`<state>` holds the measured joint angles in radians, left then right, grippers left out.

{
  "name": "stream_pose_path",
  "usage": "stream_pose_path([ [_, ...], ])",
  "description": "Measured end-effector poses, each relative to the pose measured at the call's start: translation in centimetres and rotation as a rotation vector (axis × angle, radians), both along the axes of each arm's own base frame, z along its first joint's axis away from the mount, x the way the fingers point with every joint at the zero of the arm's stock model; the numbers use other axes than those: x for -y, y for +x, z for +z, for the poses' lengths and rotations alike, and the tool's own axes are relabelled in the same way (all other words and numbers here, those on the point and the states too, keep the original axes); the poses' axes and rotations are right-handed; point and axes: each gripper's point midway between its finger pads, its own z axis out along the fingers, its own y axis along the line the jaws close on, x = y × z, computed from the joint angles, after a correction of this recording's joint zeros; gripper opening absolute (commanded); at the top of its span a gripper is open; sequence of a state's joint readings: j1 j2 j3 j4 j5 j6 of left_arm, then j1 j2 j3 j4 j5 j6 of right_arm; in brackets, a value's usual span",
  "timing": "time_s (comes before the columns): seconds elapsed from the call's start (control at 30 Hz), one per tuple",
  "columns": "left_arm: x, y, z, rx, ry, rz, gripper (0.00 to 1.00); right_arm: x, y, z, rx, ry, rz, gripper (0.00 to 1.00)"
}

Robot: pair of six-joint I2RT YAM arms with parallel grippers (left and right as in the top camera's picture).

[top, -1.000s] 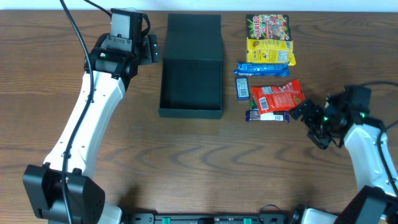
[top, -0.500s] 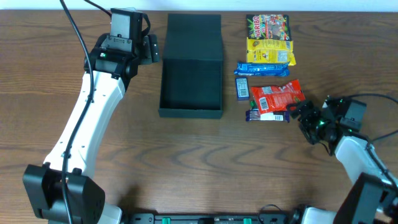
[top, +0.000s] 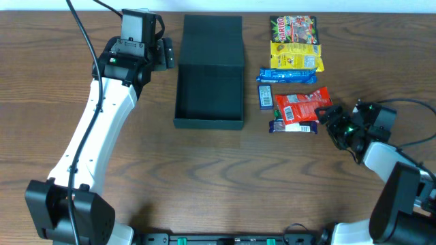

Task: Pack container

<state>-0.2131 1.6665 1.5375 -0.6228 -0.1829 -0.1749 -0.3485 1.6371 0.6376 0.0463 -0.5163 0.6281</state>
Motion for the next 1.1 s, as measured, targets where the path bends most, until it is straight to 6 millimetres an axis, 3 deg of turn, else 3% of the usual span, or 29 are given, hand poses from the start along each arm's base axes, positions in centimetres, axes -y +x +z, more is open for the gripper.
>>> stream_pose_path([
  [0.2, 0.0, 0.0, 0.0, 0.0, 0.0, 0.0, 0.95, 0.2, 1.2, -0.4, 0.035, 0.017, -0.018, 0.66],
  [0.3, 0.0, 0.0, 0.0, 0.0, 0.0, 0.0, 0.95, 0.4, 1.7, -0.4, 0.052, 0.021, -0.03, 0.55],
  [0.4, 0.0, 0.0, 0.0, 0.0, 0.0, 0.0, 0.95, 0.6, 2.2, -0.3, 0.071, 0.024, -0.041, 0.37],
  [0.47, 0.0, 0.0, 0.0, 0.0, 0.0, 0.0, 0.95, 0.7, 2.5, -0.1, 0.088, 0.024, -0.046, 0.2],
  [0.5, 0.0, 0.0, 0.0, 0.0, 0.0, 0.0, 0.96, 0.8, 2.7, 0.1, 0.095, 0.027, -0.053, 0.03],
  [0.67, 0.0, 0.0, 0.0, 0.001, 0.0, 0.0, 0.96, 0.4, 3.4, 1.0, 0.13, 0.055, -0.035, 0.01],
  [0.77, 0.0, 0.0, 0.0, 0.0, 0.0, 0.0, 0.95, 0.1, 4.8, 3.0, 0.189, 0.079, 0.005, 0.02],
  [0.93, 0.0, 0.0, 0.0, 0.0, 0.0, 0.0, 0.95, -0.5, 7.9, 8.3, 0.335, 0.113, 0.102, 0.01],
  [1.1, 0.0, 0.0, 0.0, 0.0, 0.0, 0.0, 0.95, -2.4, 9.0, 14.2, 0.472, 0.152, 0.234, 0.02],
])
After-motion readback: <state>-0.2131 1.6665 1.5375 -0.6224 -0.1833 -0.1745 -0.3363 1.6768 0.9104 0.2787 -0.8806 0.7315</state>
